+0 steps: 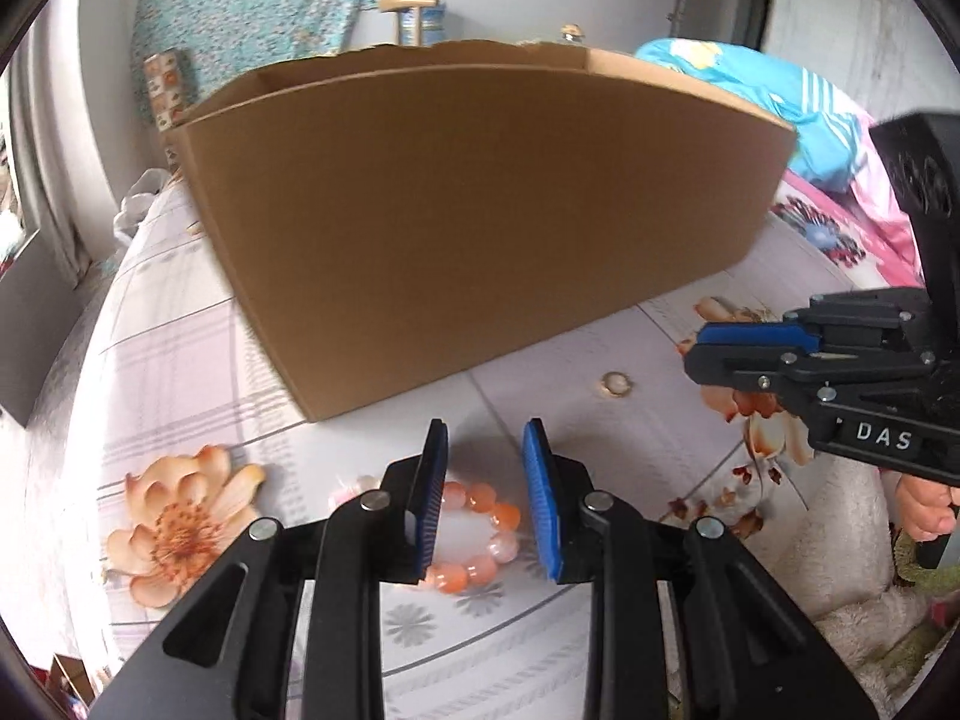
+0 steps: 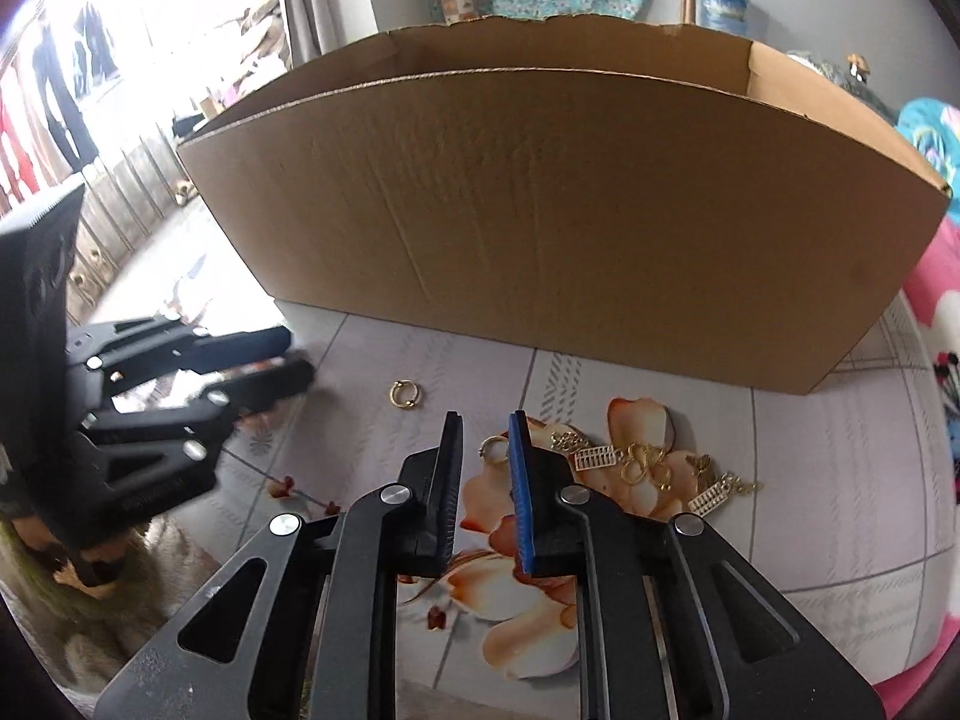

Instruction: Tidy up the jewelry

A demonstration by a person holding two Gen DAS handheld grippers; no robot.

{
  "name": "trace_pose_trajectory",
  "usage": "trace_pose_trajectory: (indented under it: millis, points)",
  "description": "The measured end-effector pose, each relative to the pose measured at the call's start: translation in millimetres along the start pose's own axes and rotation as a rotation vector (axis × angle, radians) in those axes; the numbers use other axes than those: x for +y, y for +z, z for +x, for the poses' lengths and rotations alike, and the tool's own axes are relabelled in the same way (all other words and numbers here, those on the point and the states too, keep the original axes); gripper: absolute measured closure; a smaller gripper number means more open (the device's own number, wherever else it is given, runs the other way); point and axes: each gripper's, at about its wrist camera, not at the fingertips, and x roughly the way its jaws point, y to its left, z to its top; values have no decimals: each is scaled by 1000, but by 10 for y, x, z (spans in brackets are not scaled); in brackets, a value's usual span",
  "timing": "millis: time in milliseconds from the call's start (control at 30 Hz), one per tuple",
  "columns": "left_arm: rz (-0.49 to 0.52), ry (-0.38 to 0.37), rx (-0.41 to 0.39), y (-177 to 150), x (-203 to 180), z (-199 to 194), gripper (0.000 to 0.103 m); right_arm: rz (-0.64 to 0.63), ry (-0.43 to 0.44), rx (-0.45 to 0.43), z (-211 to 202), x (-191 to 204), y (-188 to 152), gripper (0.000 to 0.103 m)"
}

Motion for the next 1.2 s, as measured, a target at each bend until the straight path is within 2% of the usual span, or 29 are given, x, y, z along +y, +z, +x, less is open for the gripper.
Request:
trace_pose_trajectory:
  millis: [133, 267, 400, 667, 900, 1200]
  points:
    - [-29, -33, -44, 5, 74, -101, 78, -23, -24, 12, 77, 33, 59, 89]
    - [-33, -100, -74, 33, 35, -173, 78, -32, -29, 25, 136, 26, 85, 89]
    - [11, -113, -78, 71, -108, -157, 78, -47, -48, 25, 123, 65, 36, 92]
    - [49, -131, -71, 137, -279, -31, 78, -8, -19, 23, 124, 17, -12, 93]
    - [79, -124, -47, 199, -402, 97, 78, 50, 26, 18, 76, -229, -146, 93]
    - [165, -41, 18, 201, -553, 256, 78, 81, 62, -1, 63, -404, -207, 93]
